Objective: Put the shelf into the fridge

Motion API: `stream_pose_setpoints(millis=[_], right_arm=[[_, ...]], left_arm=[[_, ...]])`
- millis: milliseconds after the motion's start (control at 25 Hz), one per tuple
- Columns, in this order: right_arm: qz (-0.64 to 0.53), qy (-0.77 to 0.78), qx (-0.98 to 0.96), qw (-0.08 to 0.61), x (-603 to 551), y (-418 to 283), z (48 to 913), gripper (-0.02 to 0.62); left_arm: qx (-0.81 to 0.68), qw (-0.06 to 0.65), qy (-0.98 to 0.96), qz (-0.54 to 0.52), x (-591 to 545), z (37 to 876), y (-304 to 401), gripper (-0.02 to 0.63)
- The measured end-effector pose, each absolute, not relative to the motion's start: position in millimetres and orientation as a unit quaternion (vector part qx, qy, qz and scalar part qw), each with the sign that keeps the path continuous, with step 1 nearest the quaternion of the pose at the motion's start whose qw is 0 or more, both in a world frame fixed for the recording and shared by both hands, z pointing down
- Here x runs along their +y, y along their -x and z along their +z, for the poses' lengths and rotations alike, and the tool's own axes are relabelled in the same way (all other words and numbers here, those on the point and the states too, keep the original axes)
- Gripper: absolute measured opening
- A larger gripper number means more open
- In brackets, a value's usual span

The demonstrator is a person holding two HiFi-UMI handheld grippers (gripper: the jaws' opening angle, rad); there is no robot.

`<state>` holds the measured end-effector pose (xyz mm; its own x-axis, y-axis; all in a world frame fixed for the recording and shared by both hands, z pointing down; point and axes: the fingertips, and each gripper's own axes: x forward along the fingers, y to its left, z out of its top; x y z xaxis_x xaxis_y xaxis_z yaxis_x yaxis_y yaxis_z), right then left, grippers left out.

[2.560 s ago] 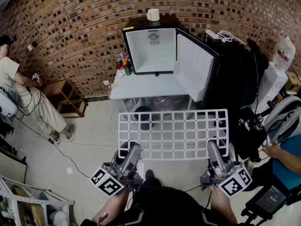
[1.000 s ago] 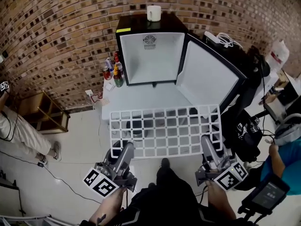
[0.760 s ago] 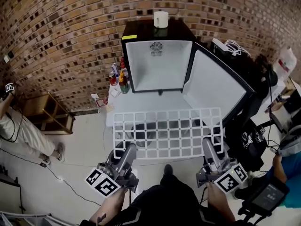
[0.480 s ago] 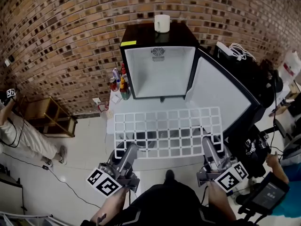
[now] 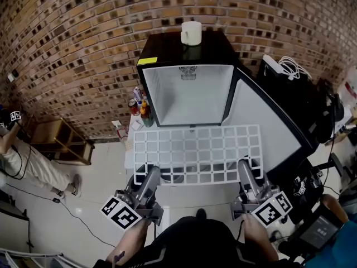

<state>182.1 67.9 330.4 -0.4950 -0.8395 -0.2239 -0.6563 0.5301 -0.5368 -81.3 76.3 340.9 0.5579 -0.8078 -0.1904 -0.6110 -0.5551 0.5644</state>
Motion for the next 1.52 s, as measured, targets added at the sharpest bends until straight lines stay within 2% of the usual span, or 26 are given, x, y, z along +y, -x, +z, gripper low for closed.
stream_pose_setpoints(millis=[720, 1520], right_arm=[[-0.229, 0.426, 0.846, 0.223, -25, -195, 339, 0.147], [-0.266, 0.451, 0.829, 0.196, -141, -142, 368, 0.147]], left_arm=[[-0.435, 0.227, -0.845, -0.213, -6, 345, 67, 0.144], [-0.421, 0.272, -0.842, -0.200, -129, 378, 120, 0.141]])
